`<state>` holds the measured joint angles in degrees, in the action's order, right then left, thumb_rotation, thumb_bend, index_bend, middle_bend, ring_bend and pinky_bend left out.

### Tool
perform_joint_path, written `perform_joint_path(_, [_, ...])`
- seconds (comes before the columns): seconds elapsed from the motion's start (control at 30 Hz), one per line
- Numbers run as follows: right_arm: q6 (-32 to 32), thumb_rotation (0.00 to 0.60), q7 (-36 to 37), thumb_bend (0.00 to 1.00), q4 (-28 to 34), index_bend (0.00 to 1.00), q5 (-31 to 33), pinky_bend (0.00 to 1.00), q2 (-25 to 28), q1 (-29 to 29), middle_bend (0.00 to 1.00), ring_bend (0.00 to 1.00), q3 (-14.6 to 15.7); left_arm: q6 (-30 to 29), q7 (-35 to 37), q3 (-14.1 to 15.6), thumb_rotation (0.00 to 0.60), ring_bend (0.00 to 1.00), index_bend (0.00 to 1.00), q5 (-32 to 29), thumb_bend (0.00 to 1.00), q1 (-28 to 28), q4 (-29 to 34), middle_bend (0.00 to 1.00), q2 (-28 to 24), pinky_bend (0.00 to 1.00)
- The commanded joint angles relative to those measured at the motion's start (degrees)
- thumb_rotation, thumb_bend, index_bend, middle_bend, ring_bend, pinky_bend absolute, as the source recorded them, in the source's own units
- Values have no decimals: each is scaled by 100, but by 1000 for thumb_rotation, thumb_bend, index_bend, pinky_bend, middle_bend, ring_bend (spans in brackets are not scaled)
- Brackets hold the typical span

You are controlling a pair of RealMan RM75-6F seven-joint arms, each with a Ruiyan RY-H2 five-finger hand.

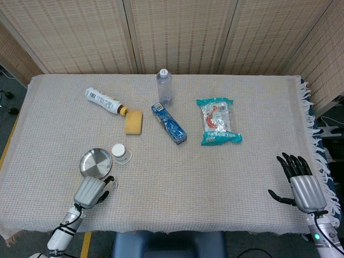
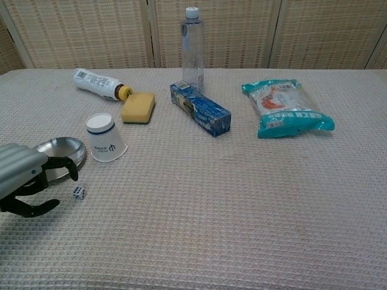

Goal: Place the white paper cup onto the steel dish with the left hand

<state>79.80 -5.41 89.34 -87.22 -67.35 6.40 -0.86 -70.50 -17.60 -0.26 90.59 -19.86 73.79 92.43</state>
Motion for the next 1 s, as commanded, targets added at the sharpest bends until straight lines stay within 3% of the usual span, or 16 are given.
perform_joint_path(0.03, [-13, 355, -6, 150, 13, 0, 8, 0, 7, 3, 0, 0, 5, 9, -23, -19, 600, 1000, 357, -7, 334, -47, -44, 1000, 82, 1000])
perform_joint_path(0.67, [20, 354, -12, 149, 66, 0, 37, 0, 62, -17, 0, 0, -1, 78, -248, -31, 600, 1000, 412, -124, 331, -205, -414, 1000, 413, 1000])
perform_joint_path(1.0, [42, 356, -13, 149, 86, 0, 50, 0, 78, -28, 0, 0, -9, 150, -198, -26, 600, 1000, 507, -185, 324, -280, -570, 1000, 502, 1000])
